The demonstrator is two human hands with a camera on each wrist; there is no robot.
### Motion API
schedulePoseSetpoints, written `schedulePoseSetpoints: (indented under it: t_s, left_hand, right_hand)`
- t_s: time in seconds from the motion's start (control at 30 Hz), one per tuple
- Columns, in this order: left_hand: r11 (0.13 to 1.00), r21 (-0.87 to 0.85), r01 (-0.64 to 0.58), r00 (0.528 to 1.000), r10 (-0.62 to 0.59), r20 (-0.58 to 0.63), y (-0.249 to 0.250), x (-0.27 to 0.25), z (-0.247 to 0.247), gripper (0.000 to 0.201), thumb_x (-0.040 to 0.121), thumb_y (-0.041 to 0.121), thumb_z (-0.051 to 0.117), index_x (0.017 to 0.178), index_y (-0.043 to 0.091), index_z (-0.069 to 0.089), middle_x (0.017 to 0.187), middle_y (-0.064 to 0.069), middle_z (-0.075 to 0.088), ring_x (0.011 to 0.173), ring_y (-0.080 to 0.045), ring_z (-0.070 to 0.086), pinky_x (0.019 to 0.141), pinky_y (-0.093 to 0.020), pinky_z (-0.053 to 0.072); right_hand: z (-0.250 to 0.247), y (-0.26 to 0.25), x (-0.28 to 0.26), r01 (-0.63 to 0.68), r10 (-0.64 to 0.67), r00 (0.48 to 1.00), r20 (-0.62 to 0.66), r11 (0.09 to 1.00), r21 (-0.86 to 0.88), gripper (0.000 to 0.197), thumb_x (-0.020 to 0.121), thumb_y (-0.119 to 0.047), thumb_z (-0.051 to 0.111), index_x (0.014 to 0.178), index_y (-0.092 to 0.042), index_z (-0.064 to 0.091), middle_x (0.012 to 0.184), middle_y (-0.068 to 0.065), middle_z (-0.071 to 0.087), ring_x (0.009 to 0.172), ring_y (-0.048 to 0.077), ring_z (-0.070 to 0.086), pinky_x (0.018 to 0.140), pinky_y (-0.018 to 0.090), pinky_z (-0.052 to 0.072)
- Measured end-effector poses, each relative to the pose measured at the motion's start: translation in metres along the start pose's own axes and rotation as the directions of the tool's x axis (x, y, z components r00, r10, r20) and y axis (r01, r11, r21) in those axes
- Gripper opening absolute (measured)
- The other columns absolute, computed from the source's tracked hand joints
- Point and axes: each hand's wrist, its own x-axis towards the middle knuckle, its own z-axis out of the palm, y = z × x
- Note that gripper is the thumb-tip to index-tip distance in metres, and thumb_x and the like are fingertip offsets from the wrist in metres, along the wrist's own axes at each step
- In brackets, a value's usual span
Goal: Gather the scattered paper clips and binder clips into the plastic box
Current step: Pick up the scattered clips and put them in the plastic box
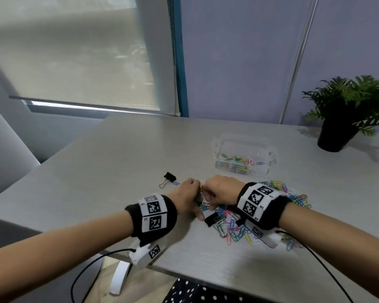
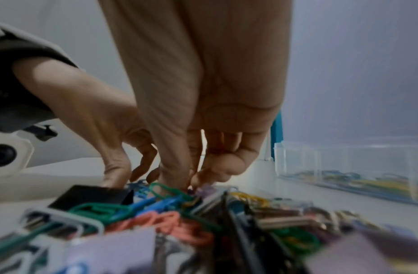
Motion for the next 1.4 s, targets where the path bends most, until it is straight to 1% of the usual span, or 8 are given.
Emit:
schedulePoseSetpoints:
  t_s: [0.3,0.47,0.67,0.87,1.03,1.17,1.27,1.4]
  left_hand:
    - [0.994,0.015,-0.11,0.994,0.11,-0.008,-0.008,0.01,-0.006,0.031,0.072,0.018,0.076,0.097,0.004,0.065,0.103,-0.014,0.068,0.097,-0.028,0.061,0.082,-0.028,0.041]
    - [0.993,-0.016,-0.119,0.991,0.119,0.067,-0.014,0.012,-0.017,0.023,0.076,0.019,0.074,0.095,0.008,0.067,0.101,-0.009,0.071,0.094,-0.021,0.063,0.084,-0.026,0.045]
    - [0.977,-0.159,-0.139,0.986,0.152,0.073,-0.027,0.024,-0.034,0.01,0.081,0.012,0.068,0.091,0.01,0.067,0.076,-0.001,0.065,0.059,-0.002,0.058,0.071,-0.02,0.049]
    - [0.888,-0.412,-0.203,0.978,0.207,-0.036,-0.01,0.057,-0.076,0.012,0.082,0.003,0.065,0.079,0.014,0.061,0.069,-0.002,0.059,0.051,0.004,0.058,0.058,-0.009,0.05]
    - [0.885,-0.428,-0.184,0.982,0.145,-0.122,0.016,0.109,-0.098,0.009,0.079,0.006,0.07,0.076,0.012,0.064,0.069,-0.002,0.061,0.058,-0.008,0.06,0.066,-0.017,0.054]
    - [0.897,-0.419,-0.139,0.983,0.073,-0.169,0.031,0.141,-0.09,0.015,0.079,0.012,0.072,0.09,0.003,0.071,0.052,0.01,0.064,0.04,0.005,0.057,0.054,-0.008,0.05]
    - [0.904,-0.415,-0.102,0.989,0.049,-0.137,0.034,0.149,-0.077,0.024,0.085,0.014,0.066,0.102,-0.002,0.07,0.071,0.0,0.068,0.043,0.006,0.059,0.054,-0.004,0.049]
    - [0.902,-0.414,-0.118,0.992,0.085,-0.096,0.021,0.135,-0.079,0.024,0.089,0.008,0.057,0.11,0.001,0.066,0.104,-0.011,0.069,0.079,-0.012,0.064,0.071,-0.015,0.053]
  right_hand:
    - [-0.002,0.014,-0.001,0.026,-0.027,1.0,0.005,0.987,0.156,0.005,0.076,-0.01,0.067,0.076,-0.014,0.065,0.076,0.003,0.068,0.068,0.013,0.054,0.07,0.031,0.048]
    - [-0.01,0.026,-0.006,0.022,-0.017,1.0,-0.022,0.973,0.231,0.014,0.076,-0.019,0.073,0.084,-0.01,0.067,0.07,-0.008,0.055,0.063,0.001,0.047,0.056,0.015,0.034]
    - [-0.028,0.056,-0.019,-0.022,0.106,0.987,-0.118,0.827,0.561,0.007,0.083,-0.015,0.066,0.082,-0.012,0.06,0.072,0.0,0.067,0.058,0.007,0.061,0.047,0.014,0.044]
    - [-0.049,0.093,-0.025,-0.013,0.308,0.918,-0.249,0.653,0.757,0.005,0.082,0.0,0.064,0.085,-0.001,0.061,0.062,0.007,0.064,0.04,0.0,0.056,0.04,0.012,0.044]
    - [-0.06,0.122,-0.013,-0.073,0.466,0.818,-0.336,0.664,0.744,0.01,0.079,0.004,0.067,0.076,-0.004,0.063,0.057,0.005,0.062,0.04,0.006,0.056,0.042,0.013,0.049]
    - [-0.058,0.129,-0.006,-0.158,0.522,0.781,-0.344,0.697,0.7,0.008,0.078,0.009,0.065,0.084,0.003,0.064,0.063,0.012,0.061,0.032,0.0,0.052,0.041,0.011,0.049]
    - [-0.053,0.13,-0.006,-0.244,0.498,0.811,-0.307,0.765,0.596,0.008,0.079,0.008,0.064,0.085,0.005,0.067,0.072,0.015,0.063,0.035,0.001,0.054,0.042,0.009,0.048]
    - [-0.055,0.123,-0.014,-0.273,0.438,0.843,-0.313,0.849,0.452,0.012,0.082,0.007,0.06,0.09,0.003,0.069,0.073,0.012,0.065,0.052,0.012,0.06,0.053,0.016,0.051]
